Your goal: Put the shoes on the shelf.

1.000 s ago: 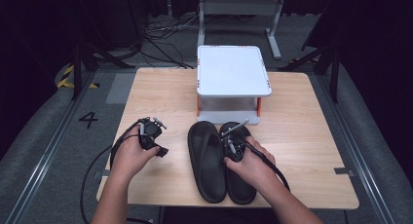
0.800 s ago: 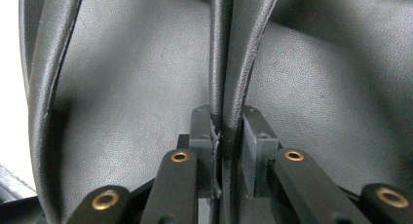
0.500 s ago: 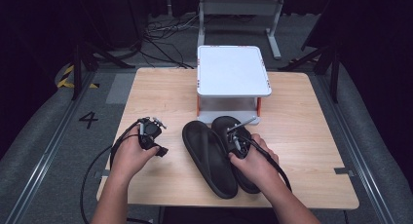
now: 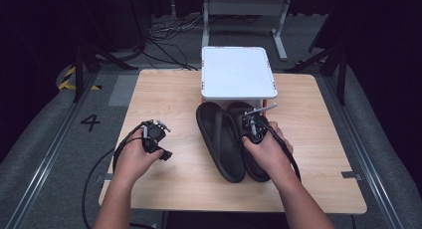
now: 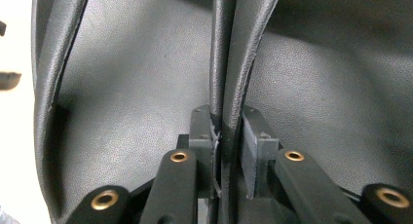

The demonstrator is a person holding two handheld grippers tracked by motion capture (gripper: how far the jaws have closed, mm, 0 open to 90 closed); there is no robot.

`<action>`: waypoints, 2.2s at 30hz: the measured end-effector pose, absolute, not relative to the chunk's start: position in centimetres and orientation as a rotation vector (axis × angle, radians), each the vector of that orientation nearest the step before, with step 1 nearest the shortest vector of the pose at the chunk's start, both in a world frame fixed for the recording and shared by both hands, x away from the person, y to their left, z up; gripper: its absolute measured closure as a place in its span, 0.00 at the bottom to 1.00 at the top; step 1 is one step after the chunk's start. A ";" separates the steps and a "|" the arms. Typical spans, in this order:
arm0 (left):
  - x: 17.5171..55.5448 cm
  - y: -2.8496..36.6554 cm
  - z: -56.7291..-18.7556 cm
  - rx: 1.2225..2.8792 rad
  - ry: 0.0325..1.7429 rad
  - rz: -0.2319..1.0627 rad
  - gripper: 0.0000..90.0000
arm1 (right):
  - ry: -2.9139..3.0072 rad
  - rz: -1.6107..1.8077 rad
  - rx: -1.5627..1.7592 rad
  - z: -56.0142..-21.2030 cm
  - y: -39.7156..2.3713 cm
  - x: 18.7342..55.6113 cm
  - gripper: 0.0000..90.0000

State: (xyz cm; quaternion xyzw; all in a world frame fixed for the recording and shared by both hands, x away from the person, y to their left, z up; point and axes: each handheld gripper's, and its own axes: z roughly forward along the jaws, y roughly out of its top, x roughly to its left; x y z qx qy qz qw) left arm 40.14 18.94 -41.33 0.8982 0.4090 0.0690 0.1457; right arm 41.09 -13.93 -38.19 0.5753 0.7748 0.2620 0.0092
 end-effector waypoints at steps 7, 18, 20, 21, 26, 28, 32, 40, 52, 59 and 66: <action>40.1 19.0 -41.4 2.582 1.182 0.195 0.34 | 2.337 0.883 1.860 -38.0 -15.0 42.9 0.86; 40.1 19.3 -41.5 2.572 1.199 0.187 0.34 | 2.227 0.959 1.912 -37.8 -16.0 45.2 0.86; 40.1 19.3 -41.4 2.570 1.198 0.187 0.34 | 2.213 0.966 1.930 -37.9 -15.9 45.6 0.86; 40.1 19.3 -41.4 2.571 1.196 0.187 0.34 | 2.205 0.968 1.928 -37.9 -15.9 45.7 0.86; 40.2 19.3 -41.5 2.572 1.194 0.187 0.34 | 2.176 0.965 1.944 -38.0 -15.3 46.5 0.86; 40.1 19.4 -41.4 2.566 1.195 0.199 0.34 | 2.173 0.985 1.950 -38.1 -15.1 46.9 0.86; 40.2 19.5 -41.4 2.567 1.187 0.204 0.34 | 2.134 0.981 1.971 -38.3 -14.9 47.7 0.87; 40.2 19.5 -41.4 2.565 1.186 0.203 0.34 | 2.076 0.929 1.906 -38.9 -13.7 48.3 0.87; 40.2 19.3 -41.4 2.571 1.179 0.200 0.34 | 2.093 1.000 1.738 -39.6 -14.0 48.0 0.70; 40.1 18.8 -41.0 2.575 1.159 0.216 0.34 | 2.104 1.112 1.692 -38.0 -15.4 46.7 0.62; 40.2 17.7 -40.8 2.572 1.124 0.200 0.34 | 2.148 1.140 1.670 -37.2 -17.6 44.6 0.60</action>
